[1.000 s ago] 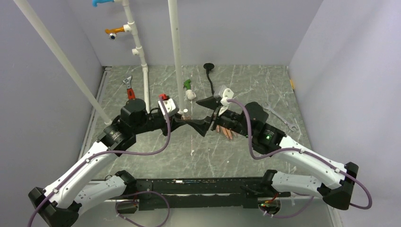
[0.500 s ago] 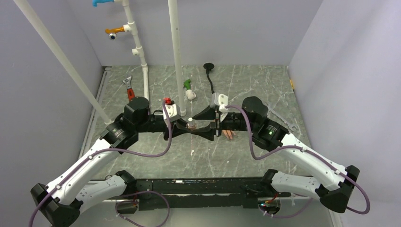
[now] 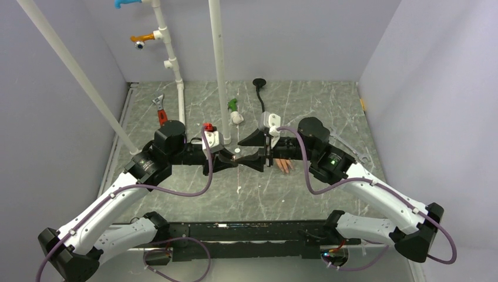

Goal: Paint the nails
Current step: Screw the nail polish bottle.

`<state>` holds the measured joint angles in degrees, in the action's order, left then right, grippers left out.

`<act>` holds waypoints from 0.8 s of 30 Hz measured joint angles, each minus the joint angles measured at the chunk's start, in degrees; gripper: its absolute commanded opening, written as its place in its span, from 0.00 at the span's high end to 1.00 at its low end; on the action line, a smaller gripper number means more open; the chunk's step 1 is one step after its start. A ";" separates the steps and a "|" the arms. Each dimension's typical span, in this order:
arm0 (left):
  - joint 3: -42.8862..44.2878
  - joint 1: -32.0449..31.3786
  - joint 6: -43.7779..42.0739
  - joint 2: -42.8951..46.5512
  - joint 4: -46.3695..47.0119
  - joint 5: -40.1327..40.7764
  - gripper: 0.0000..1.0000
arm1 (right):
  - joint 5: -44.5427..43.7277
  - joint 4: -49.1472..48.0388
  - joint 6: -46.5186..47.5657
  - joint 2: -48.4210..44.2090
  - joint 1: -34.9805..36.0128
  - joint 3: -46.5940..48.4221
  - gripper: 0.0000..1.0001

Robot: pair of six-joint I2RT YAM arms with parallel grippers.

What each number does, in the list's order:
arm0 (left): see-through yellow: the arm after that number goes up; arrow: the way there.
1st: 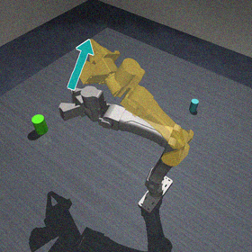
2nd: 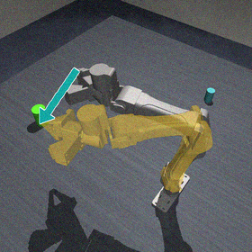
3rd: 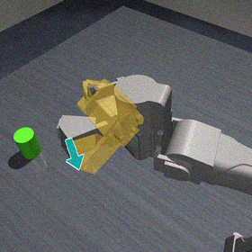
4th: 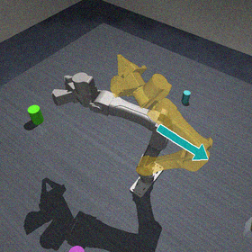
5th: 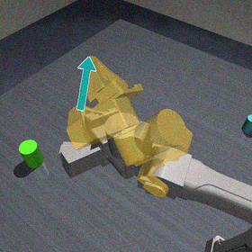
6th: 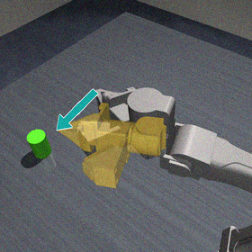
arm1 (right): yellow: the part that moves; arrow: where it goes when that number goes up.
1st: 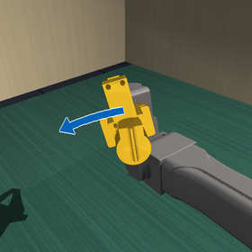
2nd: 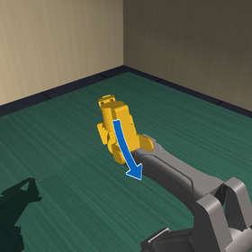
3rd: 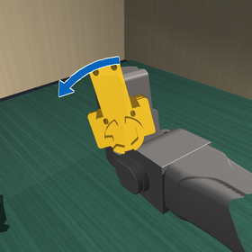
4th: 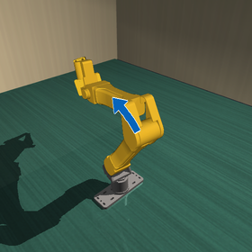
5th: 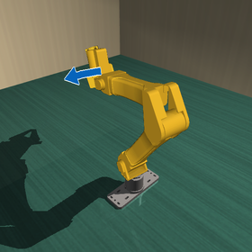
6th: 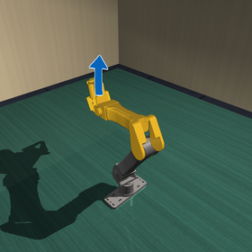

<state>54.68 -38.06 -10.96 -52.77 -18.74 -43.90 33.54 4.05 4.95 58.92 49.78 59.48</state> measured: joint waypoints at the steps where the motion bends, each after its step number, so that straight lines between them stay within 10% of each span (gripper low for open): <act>1: 0.00 0.00 0.00 0.00 0.00 -0.09 1.00 | 0.02 -0.02 -0.04 0.59 -0.09 0.37 0.49; 13: 0.00 0.02 -0.35 0.00 -0.13 -0.26 1.00 | 1.53 -0.72 -1.44 4.20 -0.20 0.90 0.93; 24: 0.00 0.00 -0.15 0.07 0.35 1.01 1.00 | -0.50 -1.18 -3.19 3.96 -0.15 0.76 1.00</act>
<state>54.68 -38.06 -11.11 -52.71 -18.39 -42.89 33.04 2.87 1.76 62.87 49.63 60.25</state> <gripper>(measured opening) 0.222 0.210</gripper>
